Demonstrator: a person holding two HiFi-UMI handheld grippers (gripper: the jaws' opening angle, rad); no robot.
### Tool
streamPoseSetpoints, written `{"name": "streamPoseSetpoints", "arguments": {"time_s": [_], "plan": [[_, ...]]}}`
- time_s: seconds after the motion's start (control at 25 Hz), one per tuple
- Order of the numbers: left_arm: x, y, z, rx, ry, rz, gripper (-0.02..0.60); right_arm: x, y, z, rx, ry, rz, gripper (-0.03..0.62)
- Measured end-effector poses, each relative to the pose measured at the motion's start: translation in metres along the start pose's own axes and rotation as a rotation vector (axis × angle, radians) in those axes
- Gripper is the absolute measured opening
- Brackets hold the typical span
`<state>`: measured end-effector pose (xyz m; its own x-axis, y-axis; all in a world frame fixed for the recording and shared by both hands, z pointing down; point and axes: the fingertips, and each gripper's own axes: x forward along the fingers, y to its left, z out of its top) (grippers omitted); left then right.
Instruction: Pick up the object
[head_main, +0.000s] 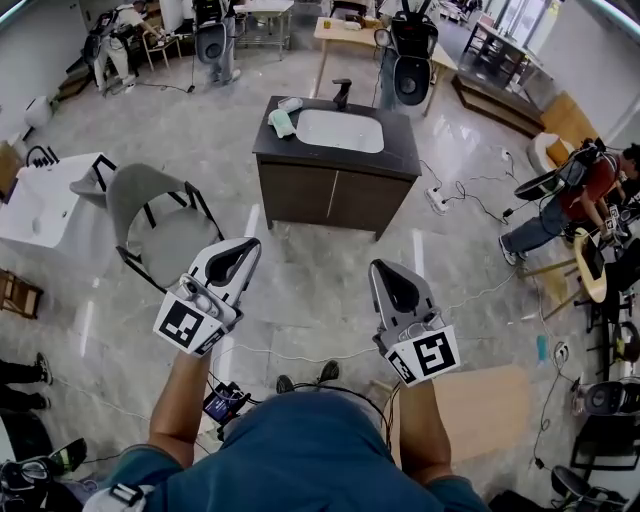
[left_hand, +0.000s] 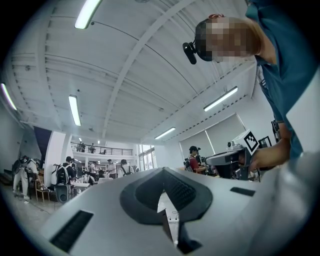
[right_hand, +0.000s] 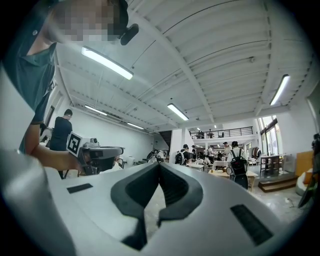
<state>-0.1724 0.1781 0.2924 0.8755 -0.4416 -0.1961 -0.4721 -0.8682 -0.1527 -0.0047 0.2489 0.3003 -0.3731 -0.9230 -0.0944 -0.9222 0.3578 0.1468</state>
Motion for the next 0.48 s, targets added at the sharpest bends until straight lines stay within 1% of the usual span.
{"name": "streamPoseSetpoints", "arguments": {"time_s": [0.24,0.48], "plan": [[0.024,0.019,-0.009,-0.001,0.018,0.014,0.005,0.025,-0.025,-0.007,0.016,0.000,0.014,0.014],[0.055,0.032,-0.016,0.015,0.042,0.049,0.005,0.051,-0.057,-0.014,0.033,-0.014,0.063,0.014]]}}
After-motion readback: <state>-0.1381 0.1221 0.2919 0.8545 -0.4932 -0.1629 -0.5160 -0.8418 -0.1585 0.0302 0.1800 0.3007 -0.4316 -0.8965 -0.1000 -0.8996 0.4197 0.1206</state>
